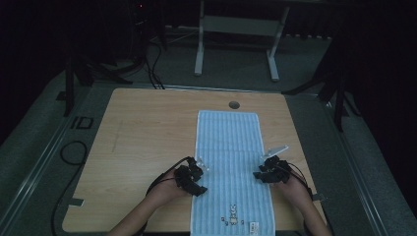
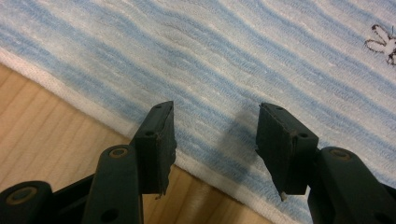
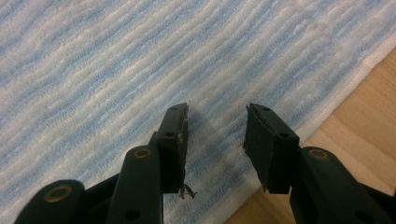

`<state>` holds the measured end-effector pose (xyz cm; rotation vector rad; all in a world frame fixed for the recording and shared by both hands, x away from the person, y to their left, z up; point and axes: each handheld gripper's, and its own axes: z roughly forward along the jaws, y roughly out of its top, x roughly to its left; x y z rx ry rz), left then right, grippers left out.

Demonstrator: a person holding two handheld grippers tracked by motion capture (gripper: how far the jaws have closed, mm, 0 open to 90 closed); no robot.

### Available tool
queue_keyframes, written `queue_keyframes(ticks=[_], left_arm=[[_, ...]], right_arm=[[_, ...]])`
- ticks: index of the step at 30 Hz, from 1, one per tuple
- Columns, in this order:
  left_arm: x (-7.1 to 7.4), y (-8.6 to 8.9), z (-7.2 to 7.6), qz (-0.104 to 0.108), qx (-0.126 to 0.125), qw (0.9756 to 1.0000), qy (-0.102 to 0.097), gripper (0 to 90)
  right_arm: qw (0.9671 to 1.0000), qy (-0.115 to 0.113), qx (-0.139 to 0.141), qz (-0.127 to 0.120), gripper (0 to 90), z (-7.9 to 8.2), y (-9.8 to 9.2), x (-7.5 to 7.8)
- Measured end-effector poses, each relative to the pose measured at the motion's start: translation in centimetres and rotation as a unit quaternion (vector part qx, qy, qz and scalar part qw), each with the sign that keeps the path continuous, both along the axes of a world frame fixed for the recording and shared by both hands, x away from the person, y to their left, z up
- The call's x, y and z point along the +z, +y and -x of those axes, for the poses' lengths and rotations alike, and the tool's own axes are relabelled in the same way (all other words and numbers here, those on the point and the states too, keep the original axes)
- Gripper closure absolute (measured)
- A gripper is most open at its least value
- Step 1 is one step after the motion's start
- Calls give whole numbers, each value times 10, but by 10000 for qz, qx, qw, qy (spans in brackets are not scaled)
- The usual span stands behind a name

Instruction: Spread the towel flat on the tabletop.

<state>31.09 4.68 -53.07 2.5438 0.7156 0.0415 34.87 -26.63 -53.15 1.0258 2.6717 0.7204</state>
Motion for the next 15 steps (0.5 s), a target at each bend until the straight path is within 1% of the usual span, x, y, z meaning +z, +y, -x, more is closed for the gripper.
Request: queue_keyframes(ticks=[2, 5, 8, 10, 13, 15], left_arm=[[0, -1, 1, -5, 10, 10000, 26, 467], [2, 0, 0, -25, 50, 10000, 41, 453], [7, 3, -2, -51, 143, 9999, -40, 428], [10, 7, -3, -1, 180, 9998, -77, 423], [15, 13, -6, 7, 295, 9995, -128, 423], [19, 17, -10, -11, 373, 9992, -158, 423]], right_arm=[[10000, -21, 9, 8, 577, 2, 0, 0], [10000, -32, 26, 27, 536, 3, 0, 1], [9999, -90, 0, -49, 525, 2, -3, 7], [9998, -176, -8, -86, 522, 1, -7, 13], [9996, -208, -126, -172, 522, -2, -15, 20], [9993, -239, -202, -181, 522, -5, -21, 24]])
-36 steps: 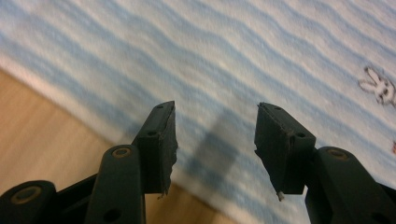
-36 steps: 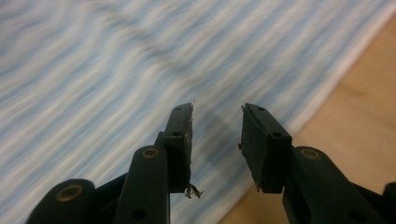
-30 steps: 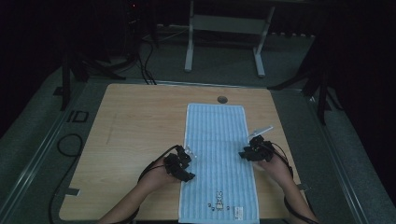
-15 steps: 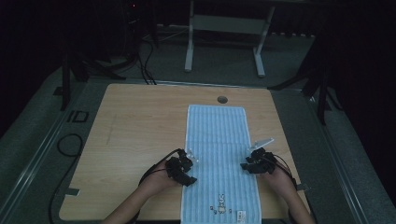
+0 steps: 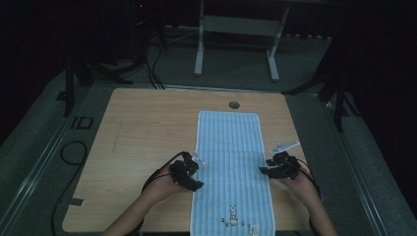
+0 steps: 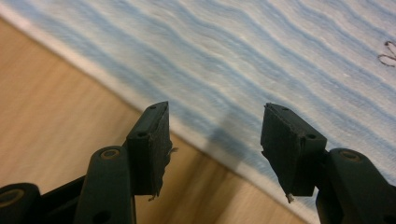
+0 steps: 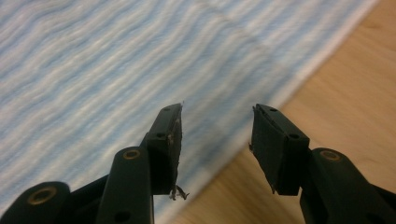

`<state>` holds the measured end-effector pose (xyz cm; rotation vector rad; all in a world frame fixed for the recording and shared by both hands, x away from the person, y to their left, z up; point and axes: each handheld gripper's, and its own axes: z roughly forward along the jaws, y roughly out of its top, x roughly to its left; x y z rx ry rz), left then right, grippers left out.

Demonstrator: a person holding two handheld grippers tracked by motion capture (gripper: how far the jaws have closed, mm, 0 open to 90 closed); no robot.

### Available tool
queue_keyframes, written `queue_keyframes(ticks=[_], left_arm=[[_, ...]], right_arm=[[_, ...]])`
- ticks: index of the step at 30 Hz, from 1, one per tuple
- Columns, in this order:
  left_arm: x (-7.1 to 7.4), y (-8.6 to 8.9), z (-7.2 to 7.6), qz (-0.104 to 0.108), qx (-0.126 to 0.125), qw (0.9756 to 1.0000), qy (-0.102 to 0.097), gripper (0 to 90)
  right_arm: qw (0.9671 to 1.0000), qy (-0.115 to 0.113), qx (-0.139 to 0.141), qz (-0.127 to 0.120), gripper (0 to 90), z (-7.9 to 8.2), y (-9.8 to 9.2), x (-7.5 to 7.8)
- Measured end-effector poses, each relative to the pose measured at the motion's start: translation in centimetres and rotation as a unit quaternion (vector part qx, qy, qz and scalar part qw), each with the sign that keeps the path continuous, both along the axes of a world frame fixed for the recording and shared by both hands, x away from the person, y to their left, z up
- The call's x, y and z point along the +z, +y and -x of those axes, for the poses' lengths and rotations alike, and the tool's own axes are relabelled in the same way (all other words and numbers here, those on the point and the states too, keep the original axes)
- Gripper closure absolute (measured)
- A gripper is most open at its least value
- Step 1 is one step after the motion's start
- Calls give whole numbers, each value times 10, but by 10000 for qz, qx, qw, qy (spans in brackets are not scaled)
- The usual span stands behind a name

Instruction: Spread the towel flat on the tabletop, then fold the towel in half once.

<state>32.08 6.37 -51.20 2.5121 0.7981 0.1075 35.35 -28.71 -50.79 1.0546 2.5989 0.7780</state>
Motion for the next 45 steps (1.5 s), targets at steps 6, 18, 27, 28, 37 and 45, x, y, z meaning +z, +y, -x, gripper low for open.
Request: queue_keyframes(ticks=[6, 18, 27, 28, 37, 45], left_arm=[[7, 10, -22, -57, 277, 9996, -6, 398], [9, 12, -85, 12, 957, 9954, 97, 398], [-4, -6, -132, -291, 1297, 9910, 146, 398], [-5, -7, -136, -298, 1313, 9908, 154, 398], [-16, -10, -155, -408, 1535, 9871, 195, 407], [-17, -17, -152, -288, 1540, 9877, 16, 592]], right_arm=[[9998, 31, -181, 58, 510, -14, -13, 7], [9978, 183, -576, 265, 511, -72, -14, 10], [9932, 589, -968, 261, 508, -118, 2, 2], [9926, 614, -1020, 259, 507, -120, 4, 1], [9860, 956, -1292, 444, 528, -140, 18, -15], [9868, 878, -1207, 628, 678, -139, 24, -14]])
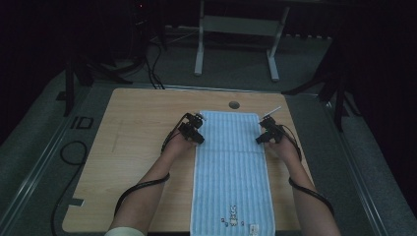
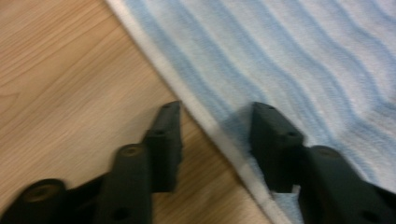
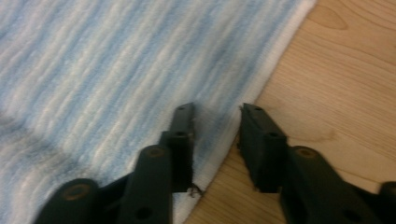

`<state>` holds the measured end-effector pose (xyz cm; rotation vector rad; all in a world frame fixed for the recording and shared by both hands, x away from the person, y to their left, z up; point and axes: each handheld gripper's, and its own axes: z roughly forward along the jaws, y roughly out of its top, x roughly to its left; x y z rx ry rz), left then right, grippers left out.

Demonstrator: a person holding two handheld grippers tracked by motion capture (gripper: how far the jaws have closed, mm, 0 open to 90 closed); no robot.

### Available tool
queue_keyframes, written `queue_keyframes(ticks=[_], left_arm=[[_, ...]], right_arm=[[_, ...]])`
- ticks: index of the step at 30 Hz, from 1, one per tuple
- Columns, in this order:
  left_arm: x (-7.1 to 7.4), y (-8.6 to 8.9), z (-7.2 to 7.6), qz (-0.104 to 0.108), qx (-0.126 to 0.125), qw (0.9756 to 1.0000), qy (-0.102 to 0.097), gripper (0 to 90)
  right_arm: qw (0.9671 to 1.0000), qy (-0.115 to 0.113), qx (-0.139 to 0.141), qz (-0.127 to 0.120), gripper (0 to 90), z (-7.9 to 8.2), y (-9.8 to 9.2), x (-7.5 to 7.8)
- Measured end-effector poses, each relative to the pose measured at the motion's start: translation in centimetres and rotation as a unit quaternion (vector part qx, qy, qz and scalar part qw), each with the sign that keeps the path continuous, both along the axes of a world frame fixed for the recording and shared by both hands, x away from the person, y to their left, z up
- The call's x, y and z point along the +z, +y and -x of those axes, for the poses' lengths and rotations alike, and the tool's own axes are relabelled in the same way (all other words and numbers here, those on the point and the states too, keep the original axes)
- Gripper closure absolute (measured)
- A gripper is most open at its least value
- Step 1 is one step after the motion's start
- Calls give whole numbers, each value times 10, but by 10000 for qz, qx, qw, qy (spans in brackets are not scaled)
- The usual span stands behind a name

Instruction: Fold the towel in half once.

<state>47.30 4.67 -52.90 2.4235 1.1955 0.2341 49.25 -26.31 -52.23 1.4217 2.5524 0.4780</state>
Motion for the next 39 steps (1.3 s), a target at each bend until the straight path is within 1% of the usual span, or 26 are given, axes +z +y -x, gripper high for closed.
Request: queue_keyframes(ticks=[1, 2, 4, 5, 6, 8, 10, 11, 13, 15, 16, 17, 19, 20, 21, 22, 23, 25, 26, 28, 29, 32, 33, 35, 36, 39], left_arm=[[0, -1, 0, 13, -8, 10000, 5, 632], [0, -2, 1, 56, -58, 10000, 54, 703], [0, -4, 2, 164, -74, 9998, 120, 828], [0, -5, 3, 115, -99, 9999, 70, 856], [0, -6, 4, 108, -78, 9999, 3, 868], [0, -5, 3, 190, 13, 9998, 33, 876], [3, -1, 2, 375, 64, 9993, 62, 878], [6, 0, 3, 424, 74, 9991, 50, 878], [14, 4, 5, 593, 40, 9982, 62, 878], [23, 9, 9, 647, 2, 9979, -14, 878], [27, 11, 12, 708, -75, 9975, 9, 878], [31, 13, 15, 745, -71, 9972, -40, 878], [37, 17, 21, 797, -146, 9967, -6, 878], [40, 18, 27, 756, -180, 9970, -64, 878], [43, 18, 32, 724, -220, 9971, -107, 877], [46, 18, 38, 723, -260, 9970, -131, 877], [48, 18, 44, 740, -245, 9968, -197, 877], [54, 19, 56, 695, -321, 9966, -309, 877], [57, 20, 63, 778, -289, 9959, -369, 876], [61, 23, 77, 808, -394, 9950, -447, 876], [63, 25, 85, 888, -416, 9941, -468, 875], [62, 31, 110, 997, -555, 9925, -442, 874], [59, 32, 117, 1025, -617, 9921, -381, 875], [54, 33, 132, 1043, -728, 9913, -344, 874], [51, 33, 139, 1052, -807, 9908, -263, 874], [43, 34, 154, 1013, -936, 9902, -209, 871]], right_arm=[[10000, 0, 26, -14, 712, 1, 1, 0], [10000, 5, 40, -5, 745, 2, 2, 0], [9999, -12, 103, -28, 826, 3, 4, 0], [9999, -29, 118, -32, 853, 4, 5, 0], [9999, -56, 138, -12, 863, 4, 6, 0], [9999, -36, 98, 15, 871, 4, 7, 0], [9999, -27, 134, 57, 872, 3, 8, 3], [9999, -52, 152, 36, 871, 4, 7, 6], [9997, -125, 176, -129, 871, 6, 4, 15], [9991, -250, 239, -257, 871, 10, 0, 26], [9988, -286, 214, -335, 871, 13, -3, 31], [9983, -337, 194, -434, 871, 15, -6, 36], [9973, -338, 162, -624, 871, 21, -11, 42], [9970, -363, 196, -660, 871, 25, -12, 45], [9968, -392, 284, -638, 871, 30, -11, 47], [9968, -415, 388, -559, 870, 37, -9, 49], [9966, -469, 485, -479, 870, 43, -7, 52], [9958, -505, 619, -452, 870, 57, -6, 56], [9951, -552, 686, -454, 869, 65, -6, 58], [9941, -592, 777, -475, 868, 79, -8, 62], [9931, -626, 857, -497, 867, 85, -9, 63], [9909, -701, 969, -614, 867, 108, -13, 65], [9904, -713, 972, -670, 867, 116, -14, 64], [9891, -741, 1076, -682, 866, 130, -15, 61], [9889, -745, 1071, -711, 867, 136, -16, 59], [9886, -727, 1134, -679, 867, 151, -16, 52]])
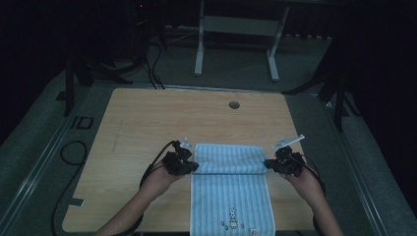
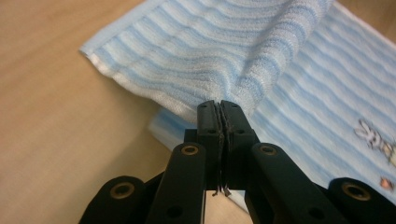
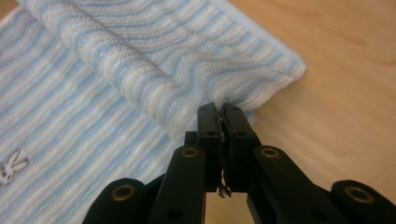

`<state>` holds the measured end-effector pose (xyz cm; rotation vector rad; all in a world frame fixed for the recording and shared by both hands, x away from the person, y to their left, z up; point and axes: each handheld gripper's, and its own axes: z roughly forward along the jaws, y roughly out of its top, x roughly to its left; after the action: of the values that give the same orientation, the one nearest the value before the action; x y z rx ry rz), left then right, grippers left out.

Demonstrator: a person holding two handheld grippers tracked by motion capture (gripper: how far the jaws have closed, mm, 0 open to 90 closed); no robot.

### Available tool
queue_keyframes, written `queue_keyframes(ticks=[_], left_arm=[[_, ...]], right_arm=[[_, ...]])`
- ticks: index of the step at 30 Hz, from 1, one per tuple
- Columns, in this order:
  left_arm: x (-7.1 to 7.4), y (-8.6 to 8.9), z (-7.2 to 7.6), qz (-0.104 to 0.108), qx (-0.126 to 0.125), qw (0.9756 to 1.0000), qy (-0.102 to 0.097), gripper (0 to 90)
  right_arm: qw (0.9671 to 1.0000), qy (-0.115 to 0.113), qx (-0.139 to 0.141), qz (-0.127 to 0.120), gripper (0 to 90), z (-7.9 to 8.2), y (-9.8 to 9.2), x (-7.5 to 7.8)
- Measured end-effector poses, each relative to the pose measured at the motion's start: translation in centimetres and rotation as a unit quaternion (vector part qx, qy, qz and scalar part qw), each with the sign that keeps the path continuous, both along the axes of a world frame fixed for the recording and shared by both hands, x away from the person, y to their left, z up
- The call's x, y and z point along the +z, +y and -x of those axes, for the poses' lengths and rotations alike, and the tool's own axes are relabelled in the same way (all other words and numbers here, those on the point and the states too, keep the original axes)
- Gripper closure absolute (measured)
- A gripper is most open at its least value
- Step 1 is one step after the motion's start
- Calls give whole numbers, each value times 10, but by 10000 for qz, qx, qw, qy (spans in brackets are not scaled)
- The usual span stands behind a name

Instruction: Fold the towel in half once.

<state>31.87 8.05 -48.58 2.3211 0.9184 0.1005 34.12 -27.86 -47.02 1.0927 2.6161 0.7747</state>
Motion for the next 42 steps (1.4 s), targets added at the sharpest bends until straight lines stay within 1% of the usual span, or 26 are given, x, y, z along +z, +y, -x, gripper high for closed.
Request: queue_keyframes(ticks=[2, 3, 4, 5, 6, 7, 8, 9, 10, 11, 12, 13, 15, 16, 18, 19, 21, 23, 25, 26, 29, 31, 35, 38, 40, 42], left_arm=[[-4, 1, 7, 31, -31, 10000, 74, 870], [-6, 1, 10, -38, -115, 9999, 106, 868], [-7, 3, 12, -53, -182, 9997, 181, 862], [-7, 5, 13, -80, -182, 9997, 170, 845], [-6, 6, 14, -155, -166, 9997, 122, 778], [-4, 6, 15, -214, -207, 9995, 69, 690], [-3, 6, 17, -179, -238, 9996, 9, 623], [-2, 6, 17, -125, -251, 9996, -1, 595], [-3, 4, 17, -94, -315, 9995, 4, 594], [-4, 1, 18, -107, -392, 9992, -15, 569], [-6, -3, 18, -158, -424, 9990, -23, 565], [-9, -5, 17, -185, -477, 9987, -21, 565], [-15, -10, 15, -92, -499, 9987, 66, 564], [-18, -12, 14, -154, -511, 9986, 48, 564], [-24, -16, 10, -171, -499, 9985, 139, 565], [-27, -17, 8, -215, -483, 9985, 149, 565], [-33, -20, 4, -361, -505, 9979, 178, 565], [-38, -22, 0, -404, -456, 9979, 219, 565], [-42, -24, -3, -413, -442, 9978, 260, 566], [-43, -24, -5, -439, -439, 9977, 269, 566], [-43, -24, -12, -456, -402, 9978, 252, 569], [-44, -24, -19, -442, -374, 9979, 292, 573], [-44, -25, -33, -484, -311, 9980, 275, 572], [-43, -28, -44, -545, -298, 9976, 293, 573], [-42, -30, -51, -631, -325, 9971, 267, 573], [-42, -31, -58, -656, -264, 9972, 256, 572]], right_arm=[[10000, 40, 41, 54, 866, 8, 2, -5], [9999, 88, 70, 68, 857, 12, 3, -8], [9998, 131, 125, 83, 815, 16, 3, -10], [9997, 162, 156, 71, 740, 20, 3, -10], [9998, 107, 152, 35, 733, 23, 2, -8], [9999, 34, 100, 4, 719, 27, 0, -4], [10000, -40, 60, -44, 690, 29, -1, 0], [9999, -49, 58, -68, 674, 31, -1, 3], [10000, -51, 65, -51, 669, 32, 0, 4], [9999, -77, 99, -36, 669, 32, 2, 4], [9999, -63, 131, -11, 661, 32, 5, 2], [9999, -27, 158, 34, 657, 30, 8, -1], [9998, 35, 196, 83, 649, 27, 15, -8], [9996, 88, 238, 116, 645, 25, 18, -13], [9994, 115, 255, 221, 630, 22, 24, -22], [9991, 135, 279, 285, 626, 19, 27, -26], [9986, 89, 260, 452, 613, 13, 32, -35], [9982, 229, 259, 484, 625, 7, 34, -42], [9976, 209, 260, 600, 629, 3, 37, -48], [9973, 241, 274, 630, 628, 1, 38, -51], [9978, 236, 222, 580, 627, -5, 38, -53], [9980, 304, 179, 523, 621, -11, 36, -53], [9979, 411, 152, 473, 610, -24, 34, -53], [9978, 467, 84, 470, 603, -34, 34, -53], [9976, 502, 51, 477, 589, -40, 34, -53], [9976, 510, 3, 474, 584, -46, 34, -53]])
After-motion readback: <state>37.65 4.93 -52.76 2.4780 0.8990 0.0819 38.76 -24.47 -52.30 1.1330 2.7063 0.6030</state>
